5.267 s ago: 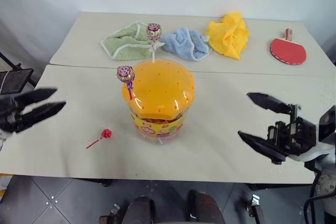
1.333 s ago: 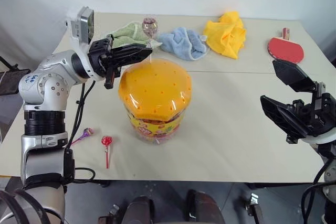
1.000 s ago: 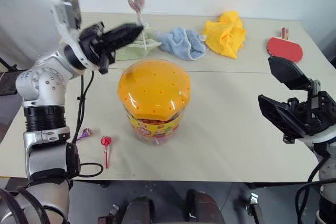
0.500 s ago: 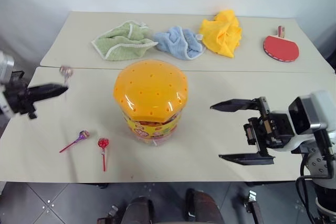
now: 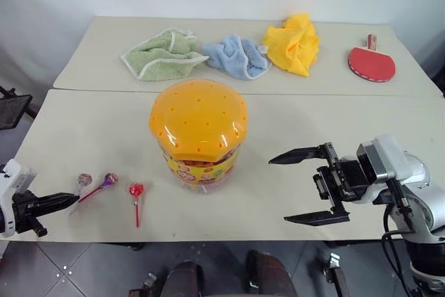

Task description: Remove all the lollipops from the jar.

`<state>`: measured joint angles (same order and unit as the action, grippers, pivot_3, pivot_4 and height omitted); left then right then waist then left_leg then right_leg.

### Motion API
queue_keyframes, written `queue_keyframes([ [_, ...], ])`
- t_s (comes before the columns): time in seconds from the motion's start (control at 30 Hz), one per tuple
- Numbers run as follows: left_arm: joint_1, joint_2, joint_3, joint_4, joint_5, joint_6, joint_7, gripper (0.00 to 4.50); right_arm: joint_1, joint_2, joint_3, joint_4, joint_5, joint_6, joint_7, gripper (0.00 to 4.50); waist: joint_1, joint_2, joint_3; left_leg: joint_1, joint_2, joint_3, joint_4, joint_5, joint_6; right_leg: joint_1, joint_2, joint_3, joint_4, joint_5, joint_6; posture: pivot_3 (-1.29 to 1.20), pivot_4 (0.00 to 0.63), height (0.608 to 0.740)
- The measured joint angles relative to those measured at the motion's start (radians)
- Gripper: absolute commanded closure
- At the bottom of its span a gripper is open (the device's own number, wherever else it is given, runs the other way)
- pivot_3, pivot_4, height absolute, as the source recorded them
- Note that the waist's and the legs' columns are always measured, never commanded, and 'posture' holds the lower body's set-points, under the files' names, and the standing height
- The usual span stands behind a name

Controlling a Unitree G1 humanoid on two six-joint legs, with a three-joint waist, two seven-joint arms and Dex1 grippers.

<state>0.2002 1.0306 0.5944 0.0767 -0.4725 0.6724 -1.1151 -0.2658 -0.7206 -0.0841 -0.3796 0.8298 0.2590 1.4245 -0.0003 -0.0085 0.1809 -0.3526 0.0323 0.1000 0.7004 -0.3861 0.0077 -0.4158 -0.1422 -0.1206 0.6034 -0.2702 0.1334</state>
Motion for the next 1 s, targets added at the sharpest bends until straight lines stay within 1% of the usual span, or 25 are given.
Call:
queue_keyframes([
  [0.07, -0.019, -0.009, 0.000, 0.000, -0.003, -0.020, 0.000, 3.59, 0.005, 0.000, -0.005, 0.005, -0.006, -0.001, 0.001, 0.00, -0.001, 0.000, 0.000, 0.000, 0.000, 0.000, 0.000, 0.000, 0.000, 0.000, 0.000, 0.000, 0.000, 0.000, 0.000, 0.00, 0.150, 0.740],
  [0.27, -0.026, 0.001, 0.020, 0.045, -0.003, -0.076, -0.050, 1.81, 0.067, 0.000, -0.045, 0.008, -0.006, -0.005, 0.001, 0.00, -0.001, 0.000, 0.000, 0.000, 0.000, 0.001, 0.000, 0.000, 0.000, -0.001, 0.000, 0.000, 0.000, 0.000, 0.000, 0.00, 0.150, 0.740],
  [0.37, -0.020, 0.024, 0.051, 0.052, -0.009, -0.119, -0.119, 1.81, 0.118, 0.000, -0.082, 0.006, -0.001, -0.014, -0.001, 0.00, 0.000, 0.000, 0.000, 0.000, 0.000, 0.002, 0.000, 0.000, 0.000, -0.001, 0.000, 0.000, 0.000, 0.000, 0.000, 0.00, 0.150, 0.740],
  [0.47, -0.044, 0.042, 0.109, 0.048, -0.040, -0.152, -0.174, 1.81, 0.148, 0.000, -0.148, 0.007, 0.018, -0.018, -0.017, 0.00, 0.000, 0.000, 0.000, 0.000, 0.000, 0.002, 0.000, 0.000, 0.000, -0.001, -0.001, 0.000, 0.000, 0.000, 0.000, 0.00, 0.150, 0.740],
  [0.53, -0.050, 0.038, 0.121, 0.017, -0.038, -0.218, -0.197, 1.81, 0.164, -0.001, -0.178, 0.007, 0.021, -0.021, -0.019, 0.00, -0.001, 0.000, 0.000, 0.001, 0.000, 0.003, 0.000, 0.000, 0.000, -0.001, -0.001, 0.000, 0.000, 0.000, 0.000, 0.00, 0.150, 0.740],
  [0.6, -0.075, 0.009, 0.118, -0.061, -0.051, -0.289, -0.221, 1.81, 0.176, -0.001, -0.204, 0.023, 0.012, -0.029, -0.027, 0.00, 0.001, 0.000, 0.000, 0.000, 0.000, 0.002, 0.000, 0.000, 0.000, -0.001, -0.001, 0.000, 0.001, 0.000, 0.000, 0.00, 0.150, 0.740],
  [0.67, -0.100, -0.008, 0.093, -0.145, -0.095, -0.287, -0.225, 1.81, 0.178, -0.004, -0.220, 0.041, -0.011, -0.047, -0.035, 0.00, 0.001, 0.000, 0.000, 0.000, 0.000, 0.002, 0.000, 0.000, 0.000, -0.001, -0.001, 0.000, 0.001, 0.000, 0.000, 0.00, 0.150, 0.740],
  [0.73, -0.140, -0.047, 0.052, -0.219, -0.112, -0.310, -0.200, 1.81, 0.172, -0.006, -0.230, 0.065, -0.034, -0.065, -0.047, 0.00, 0.000, 0.001, 0.000, 0.001, -0.001, 0.003, 0.000, 0.000, 0.000, -0.001, -0.002, 0.001, 0.002, 0.000, 0.000, 0.00, 0.150, 0.740],
  [0.8, -0.196, -0.122, -0.023, -0.262, -0.108, -0.355, -0.155, 1.81, 0.158, 0.003, -0.235, 0.096, -0.051, -0.078, -0.073, 0.00, 0.000, 0.002, -0.001, 0.002, -0.001, 0.004, 0.000, 0.000, 0.000, -0.001, -0.002, 0.001, 0.002, 0.000, 0.000, 0.00, 0.150, 0.740],
  [0.87, -0.236, -0.179, -0.087, -0.260, -0.092, -0.391, -0.112, 1.81, 0.146, 0.012, -0.235, 0.121, -0.071, -0.093, -0.094, 0.00, 0.000, 0.002, -0.001, 0.001, -0.001, 0.004, 0.001, 0.000, 0.000, -0.001, -0.001, 0.001, 0.004, 0.000, 0.000, 0.00, 0.150, 0.740],
  [1.0, -0.314, -0.231, -0.146, -0.218, -0.032, -0.486, -0.040, 1.81, 0.125, 0.024, -0.221, 0.143, -0.117, -0.123, -0.127, 0.00, -0.002, 0.002, -0.001, 0.002, -0.001, 0.004, 0.001, 0.000, 0.000, -0.001, -0.001, 0.001, 0.003, 0.000, 0.000, 0.00, 0.150, 0.740],
])
